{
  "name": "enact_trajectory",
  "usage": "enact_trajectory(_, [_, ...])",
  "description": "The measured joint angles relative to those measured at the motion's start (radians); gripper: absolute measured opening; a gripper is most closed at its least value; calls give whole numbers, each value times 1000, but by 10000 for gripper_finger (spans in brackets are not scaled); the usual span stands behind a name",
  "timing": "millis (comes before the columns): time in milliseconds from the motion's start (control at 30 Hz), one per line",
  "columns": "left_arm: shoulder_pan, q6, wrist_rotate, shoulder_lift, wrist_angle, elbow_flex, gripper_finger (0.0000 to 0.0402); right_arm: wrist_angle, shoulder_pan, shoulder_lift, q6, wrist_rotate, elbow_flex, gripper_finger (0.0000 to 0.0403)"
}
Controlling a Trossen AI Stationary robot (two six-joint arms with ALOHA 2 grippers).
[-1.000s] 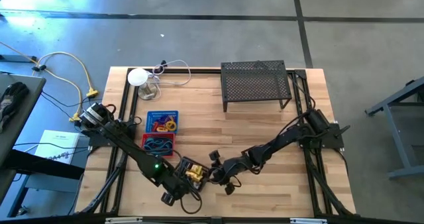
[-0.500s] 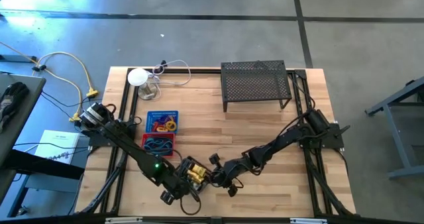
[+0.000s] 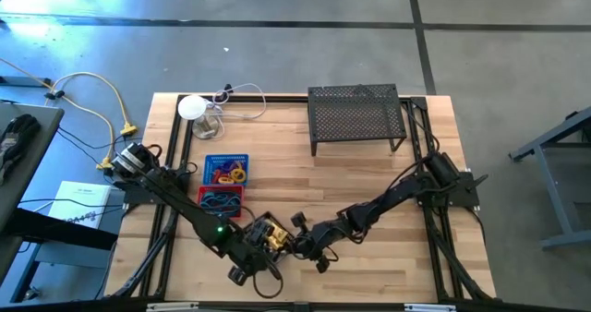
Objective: Pick & Place Office Desk Supplies
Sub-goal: Put the black bin filled with crayon boxes on the shelf
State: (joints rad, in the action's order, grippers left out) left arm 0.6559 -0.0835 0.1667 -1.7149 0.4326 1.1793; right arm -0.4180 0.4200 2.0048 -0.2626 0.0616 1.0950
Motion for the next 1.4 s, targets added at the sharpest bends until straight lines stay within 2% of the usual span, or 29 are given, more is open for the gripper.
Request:
enact_trajectory(100, [0, 0, 4, 0, -6, 0, 151, 15, 10, 0, -1, 20, 1, 4])
enact_trajectory(233, [0, 6, 80, 0, -4, 0, 166, 82, 14, -2, 2, 58, 1, 4])
enact_trajectory(400, [-1, 67, 161, 5, -6, 0, 170, 124, 18, -2, 45, 89, 1, 4])
enact_trajectory(533, [-2, 78, 248, 11, -23, 1, 171, 166, 32, -15, 61, 160, 1, 4])
enact_trajectory(667, [37, 74, 442, 17, -30, 2, 171, 283, 50, -46, 139, 215, 19, 4])
enact_trajectory(767, [85, 49, 589, 20, -30, 2, 171, 385, 76, -49, 188, 295, 56, 4])
enact_trajectory(867, [129, -23, 680, 23, -47, 3, 171, 500, 106, -49, 203, 351, 107, 4])
enact_trajectory(967, [170, -230, 694, 23, -60, 3, 171, 632, 122, -49, 275, 385, 164, 4])
enact_trajectory(1133, [197, -418, 590, 23, -67, 3, 171, 890, 145, -48, 329, 470, 281, 4])
enact_trajectory(1267, [199, -464, 498, 23, -67, 3, 171, 1082, 146, -48, 394, 505, 362, 4])
enact_trajectory(1400, [197, -440, 475, 23, -67, 3, 171, 1277, 145, -48, 428, 542, 431, 4])
